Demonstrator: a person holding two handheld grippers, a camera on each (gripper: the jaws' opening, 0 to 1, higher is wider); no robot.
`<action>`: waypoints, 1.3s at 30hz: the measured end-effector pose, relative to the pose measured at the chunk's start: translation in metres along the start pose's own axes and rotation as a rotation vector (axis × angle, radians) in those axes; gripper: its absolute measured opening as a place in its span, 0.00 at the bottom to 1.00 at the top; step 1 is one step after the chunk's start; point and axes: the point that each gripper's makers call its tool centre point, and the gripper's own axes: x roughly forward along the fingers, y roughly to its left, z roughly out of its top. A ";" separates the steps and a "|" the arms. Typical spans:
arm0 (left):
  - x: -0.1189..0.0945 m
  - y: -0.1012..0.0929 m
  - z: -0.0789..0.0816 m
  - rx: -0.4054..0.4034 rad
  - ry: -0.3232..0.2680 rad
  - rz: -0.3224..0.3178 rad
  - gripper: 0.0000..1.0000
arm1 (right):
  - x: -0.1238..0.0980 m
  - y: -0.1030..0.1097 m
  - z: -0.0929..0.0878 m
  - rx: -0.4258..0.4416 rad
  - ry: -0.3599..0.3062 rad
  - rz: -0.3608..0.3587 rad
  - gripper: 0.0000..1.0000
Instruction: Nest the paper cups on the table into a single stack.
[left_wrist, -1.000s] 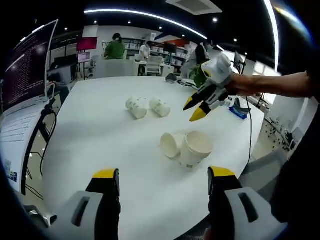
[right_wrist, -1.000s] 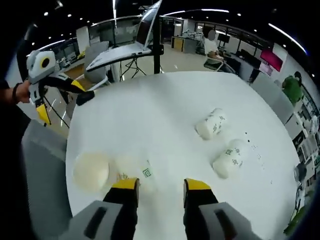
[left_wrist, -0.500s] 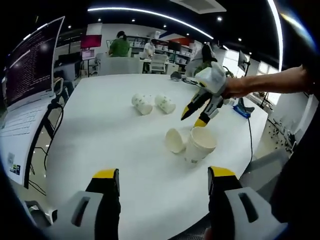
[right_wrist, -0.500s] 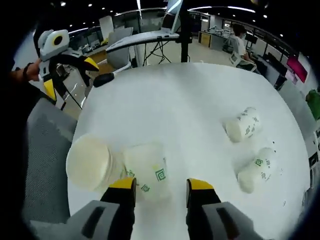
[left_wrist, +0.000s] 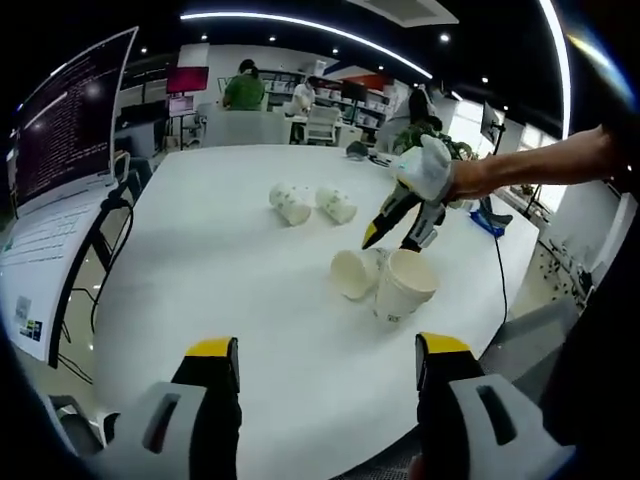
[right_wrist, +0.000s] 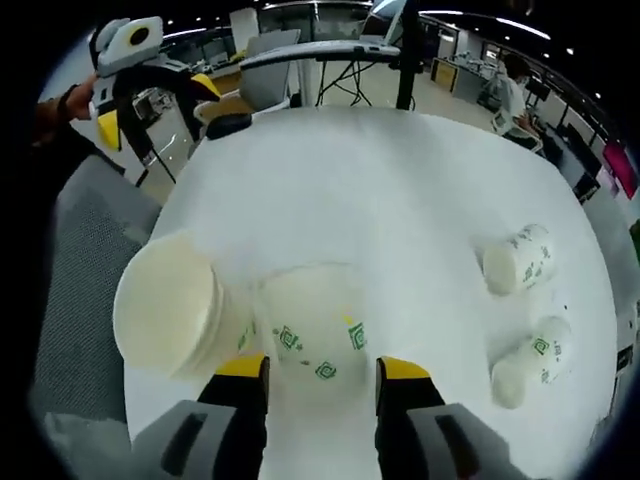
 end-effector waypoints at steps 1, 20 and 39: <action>0.000 0.000 0.000 0.000 0.001 0.000 0.70 | 0.001 0.001 0.001 -0.002 -0.002 0.000 0.42; -0.009 -0.004 -0.001 -0.008 0.017 0.010 0.69 | 0.017 -0.012 0.010 0.016 0.003 -0.046 0.37; 0.017 -0.019 0.042 0.054 -0.020 -0.048 0.68 | -0.053 -0.025 0.012 0.148 -0.193 -0.181 0.37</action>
